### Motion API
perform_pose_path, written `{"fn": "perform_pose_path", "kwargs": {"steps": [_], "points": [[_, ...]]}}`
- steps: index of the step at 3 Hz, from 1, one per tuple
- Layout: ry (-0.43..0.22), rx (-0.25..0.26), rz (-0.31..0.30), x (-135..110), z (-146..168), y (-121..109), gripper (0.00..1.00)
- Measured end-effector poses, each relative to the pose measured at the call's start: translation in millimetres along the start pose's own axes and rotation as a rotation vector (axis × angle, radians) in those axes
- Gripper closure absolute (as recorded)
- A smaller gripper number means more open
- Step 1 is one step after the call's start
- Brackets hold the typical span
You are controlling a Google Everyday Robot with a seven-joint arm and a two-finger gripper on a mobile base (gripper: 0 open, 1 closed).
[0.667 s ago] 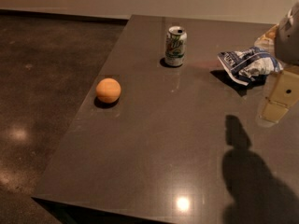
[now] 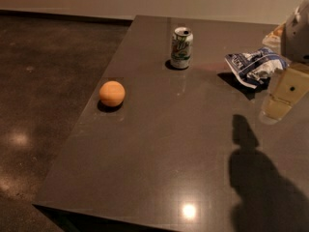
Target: Move 7up can near orange
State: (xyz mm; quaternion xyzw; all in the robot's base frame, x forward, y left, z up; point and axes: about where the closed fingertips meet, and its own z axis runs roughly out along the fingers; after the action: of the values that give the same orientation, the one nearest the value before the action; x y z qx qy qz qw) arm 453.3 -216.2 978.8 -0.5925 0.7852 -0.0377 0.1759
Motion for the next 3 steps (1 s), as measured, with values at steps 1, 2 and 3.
{"fn": "perform_pose_path", "kwargs": {"steps": [1,2,3], "points": [[-0.036,0.027,0.025,-6.9,9.6,-25.0,0.0],[-0.058,0.048,0.051,-15.6,22.8,-55.7,0.0],[-0.074,0.082,0.102,-27.6,39.5,-86.5,0.0]]}}
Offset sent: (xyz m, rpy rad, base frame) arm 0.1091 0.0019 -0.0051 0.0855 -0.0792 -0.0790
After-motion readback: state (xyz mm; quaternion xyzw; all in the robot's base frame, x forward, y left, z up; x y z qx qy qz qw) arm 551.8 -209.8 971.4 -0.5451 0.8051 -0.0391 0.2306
